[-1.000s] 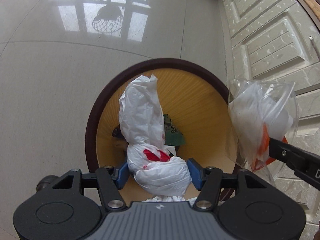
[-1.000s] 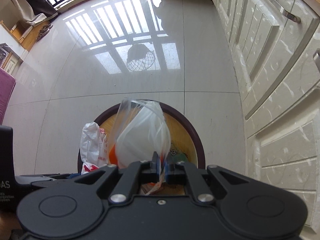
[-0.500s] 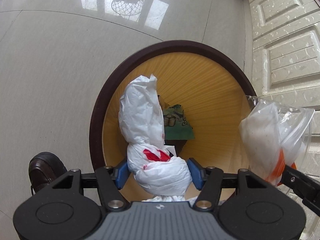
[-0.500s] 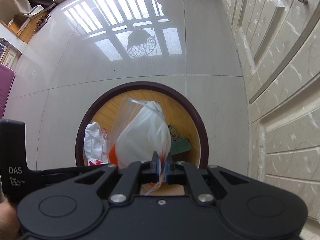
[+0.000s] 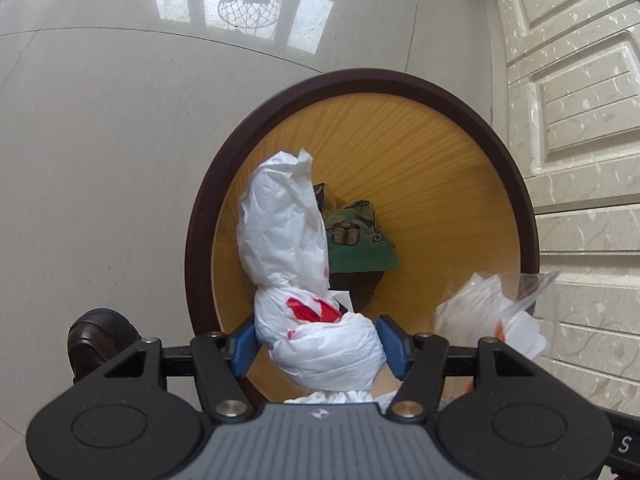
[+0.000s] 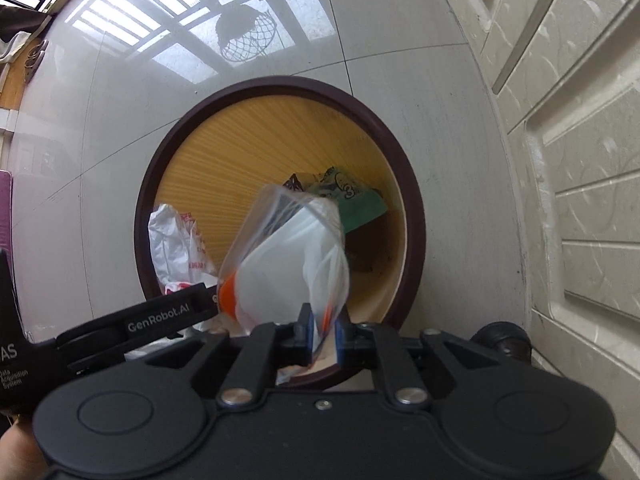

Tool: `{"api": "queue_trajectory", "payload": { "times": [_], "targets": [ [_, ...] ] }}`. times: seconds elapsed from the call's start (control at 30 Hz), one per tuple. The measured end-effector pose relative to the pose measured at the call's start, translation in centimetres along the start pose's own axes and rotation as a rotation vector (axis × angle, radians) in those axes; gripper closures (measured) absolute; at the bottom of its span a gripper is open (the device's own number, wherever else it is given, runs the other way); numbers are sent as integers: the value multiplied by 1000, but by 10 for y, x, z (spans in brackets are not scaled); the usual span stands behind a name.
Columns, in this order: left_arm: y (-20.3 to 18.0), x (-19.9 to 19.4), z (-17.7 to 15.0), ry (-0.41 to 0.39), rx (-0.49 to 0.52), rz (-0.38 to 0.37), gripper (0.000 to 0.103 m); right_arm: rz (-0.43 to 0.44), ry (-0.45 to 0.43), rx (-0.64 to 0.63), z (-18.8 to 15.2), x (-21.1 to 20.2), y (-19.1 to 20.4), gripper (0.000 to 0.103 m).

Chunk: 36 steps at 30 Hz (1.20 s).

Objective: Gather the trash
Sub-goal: 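Open the left tool over the wastebasket while the right tool opens too, then lift both open tools up away from the wastebasket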

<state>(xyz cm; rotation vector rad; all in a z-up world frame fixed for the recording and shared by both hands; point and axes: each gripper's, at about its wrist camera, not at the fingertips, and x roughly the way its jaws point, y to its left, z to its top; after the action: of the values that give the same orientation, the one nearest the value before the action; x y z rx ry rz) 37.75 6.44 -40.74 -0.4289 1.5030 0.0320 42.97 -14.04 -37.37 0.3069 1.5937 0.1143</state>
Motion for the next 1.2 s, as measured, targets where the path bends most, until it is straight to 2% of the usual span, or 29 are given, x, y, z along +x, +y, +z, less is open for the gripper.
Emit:
{"api": "queue_trajectory", "payload": {
  "times": [0.17,0.2,0.27,0.33,0.4,0.63,0.9,1.1,1.2],
  "targets": [
    [-3,6,0,18,8,-7,39,-50,49,3,-3,7,1,82],
    [-3,6,0,21,9,-13,37,-51,47,1,-3,6,2,81],
    [-4,7,1,26,6,-23,33,-57,40,-6,-2,5,4,71],
    [-6,7,2,31,11,-21,28,-69,38,-14,-2,5,3,68],
    [-8,7,3,29,22,-10,22,-69,39,-11,-1,4,3,68],
    [-16,2,2,20,81,13,20,-66,24,-38,-2,-1,2,67],
    [-12,-22,-3,-36,143,38,20,-90,-53,-133,-6,-19,11,65],
    [-5,-41,-11,-68,162,60,19,-101,-121,-211,-14,-36,16,56],
    [-3,-54,-17,-97,184,80,14,-116,-155,-247,-20,-42,18,51]
  ]
}}
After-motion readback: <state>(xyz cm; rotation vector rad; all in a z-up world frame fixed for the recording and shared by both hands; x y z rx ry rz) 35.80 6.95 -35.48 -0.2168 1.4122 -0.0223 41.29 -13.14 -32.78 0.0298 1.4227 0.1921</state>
